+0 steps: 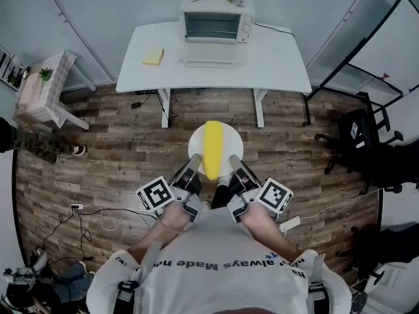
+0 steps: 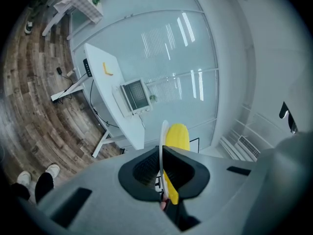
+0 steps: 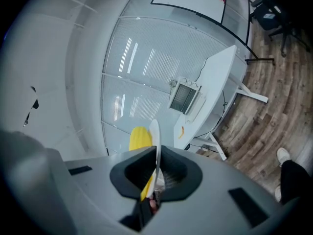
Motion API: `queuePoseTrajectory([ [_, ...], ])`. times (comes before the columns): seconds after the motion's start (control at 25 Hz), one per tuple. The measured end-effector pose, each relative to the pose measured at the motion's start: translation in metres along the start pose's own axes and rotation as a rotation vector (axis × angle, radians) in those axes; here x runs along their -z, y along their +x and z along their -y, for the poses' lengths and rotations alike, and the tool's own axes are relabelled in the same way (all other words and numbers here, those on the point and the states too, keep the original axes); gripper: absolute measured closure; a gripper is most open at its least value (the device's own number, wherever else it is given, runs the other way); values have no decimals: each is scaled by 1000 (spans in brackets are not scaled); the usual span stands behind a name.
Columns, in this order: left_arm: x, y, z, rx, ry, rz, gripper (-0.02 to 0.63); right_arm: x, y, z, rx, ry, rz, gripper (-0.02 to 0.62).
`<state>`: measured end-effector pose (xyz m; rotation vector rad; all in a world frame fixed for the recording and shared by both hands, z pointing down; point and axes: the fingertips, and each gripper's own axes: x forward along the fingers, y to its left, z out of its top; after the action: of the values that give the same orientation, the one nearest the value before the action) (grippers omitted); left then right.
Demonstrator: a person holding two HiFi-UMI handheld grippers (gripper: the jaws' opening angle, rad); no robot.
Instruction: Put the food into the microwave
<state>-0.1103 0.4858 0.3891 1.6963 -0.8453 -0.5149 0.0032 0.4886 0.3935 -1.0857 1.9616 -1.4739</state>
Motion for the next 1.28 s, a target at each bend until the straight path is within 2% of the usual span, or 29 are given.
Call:
queuePoseTrajectory([
  [0.2, -15, 44, -3, -37, 14, 2, 589, -41, 25, 11, 4, 9, -13, 571],
  [0.36, -24, 96, 8, 3, -20, 20, 589, -85, 45, 22, 1, 15, -19, 571],
  [0.44, -26, 117, 7, -7, -16, 20, 589, -104, 51, 30, 8, 20, -21, 571],
  [0.6, -26, 130, 8, 3, -11, 29, 589, -118, 54, 32, -12, -2, -24, 571],
  [0.68, -27, 126, 4, -18, 6, 32, 589, -117, 55, 28, -25, -18, -26, 571],
  [0.84, -30, 175, 16, 41, -39, 54, 589, -159, 71, 40, -42, -24, -36, 571],
  [0.96, -33, 191, 2, -39, -13, 41, 589, -176, 81, 48, -46, -13, -44, 571],
  [1.12, -44, 207, 1, -12, -39, 49, 589, -184, 95, 56, -34, -6, -49, 571],
  [1.28, -59, 221, -13, -55, -16, 35, 589, -197, 116, 59, -38, -8, -45, 571],
])
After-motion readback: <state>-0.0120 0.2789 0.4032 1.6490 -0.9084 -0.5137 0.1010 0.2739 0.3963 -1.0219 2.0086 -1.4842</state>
